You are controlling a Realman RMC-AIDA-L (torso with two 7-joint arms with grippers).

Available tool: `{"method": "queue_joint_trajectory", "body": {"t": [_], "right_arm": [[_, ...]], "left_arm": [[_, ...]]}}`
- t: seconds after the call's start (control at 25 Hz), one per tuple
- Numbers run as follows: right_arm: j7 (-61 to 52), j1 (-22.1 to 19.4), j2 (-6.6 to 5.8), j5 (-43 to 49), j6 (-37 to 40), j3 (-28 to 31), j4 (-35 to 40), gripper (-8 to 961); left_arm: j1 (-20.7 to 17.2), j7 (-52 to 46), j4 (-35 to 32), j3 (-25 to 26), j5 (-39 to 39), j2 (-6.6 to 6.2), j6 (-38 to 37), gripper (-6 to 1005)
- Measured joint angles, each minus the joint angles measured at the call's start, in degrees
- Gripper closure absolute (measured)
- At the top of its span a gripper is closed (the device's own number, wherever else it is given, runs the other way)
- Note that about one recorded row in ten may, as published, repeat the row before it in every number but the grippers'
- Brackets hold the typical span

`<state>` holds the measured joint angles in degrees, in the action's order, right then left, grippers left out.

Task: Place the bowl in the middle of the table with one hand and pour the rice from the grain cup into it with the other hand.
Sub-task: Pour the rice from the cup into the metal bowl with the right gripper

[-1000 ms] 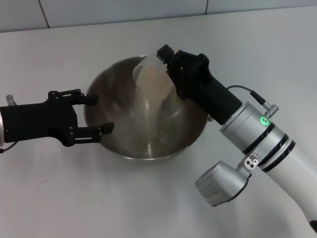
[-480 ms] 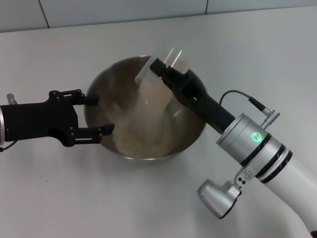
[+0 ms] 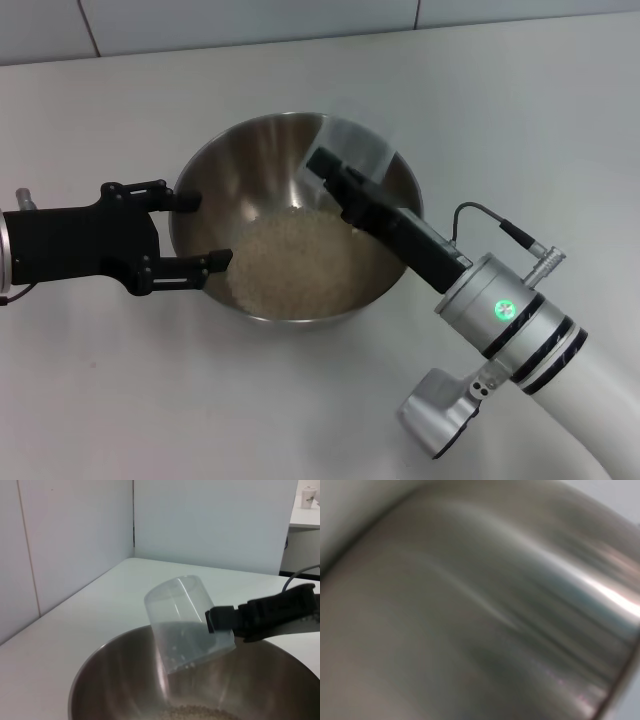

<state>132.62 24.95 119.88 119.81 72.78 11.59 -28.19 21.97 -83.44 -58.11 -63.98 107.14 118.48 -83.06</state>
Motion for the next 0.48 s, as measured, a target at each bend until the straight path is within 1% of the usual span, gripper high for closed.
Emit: {"method": "queue_joint_trajectory", "body": {"t": [0.04,0.08,0.12,0.28,0.4,0.44,0.48], "right_arm": [[-5.76,-0.50,0.00,-0.85,0.01,0.75,-1.76,897],[-5.76,-0.50,0.00,-0.85,0.01,0.75,-1.76,896],[-10.13,-0.72,0.00,-1.08,0.10,1.12,-2.76,895],[-34.33,-2.17,0.00,-1.35,0.04,4.98,-6.80,892],[-57.51,-2.89,-0.10,-1.41,1.37,7.28,-7.07,890],[-76.83,-3.02,-0.37,-1.43,4.09,8.95,-4.85,889],[-76.83,-3.02,-0.37,-1.43,4.09,8.95,-4.85,888]], "left_arm": [[0.00,0.00,0.01,0.01,0.00,0.00,0.00,204],[0.00,0.00,0.01,0.00,0.00,0.00,0.00,203],[0.00,0.00,0.02,0.00,0.00,0.00,0.00,203],[-0.09,0.01,0.02,0.00,0.01,0.00,0.00,204],[-0.14,0.01,0.01,0.00,0.01,0.00,0.00,204],[-0.11,0.01,-0.01,0.00,0.00,0.00,0.00,204],[-0.09,0.02,-0.01,0.00,0.01,0.00,0.00,204]]}}
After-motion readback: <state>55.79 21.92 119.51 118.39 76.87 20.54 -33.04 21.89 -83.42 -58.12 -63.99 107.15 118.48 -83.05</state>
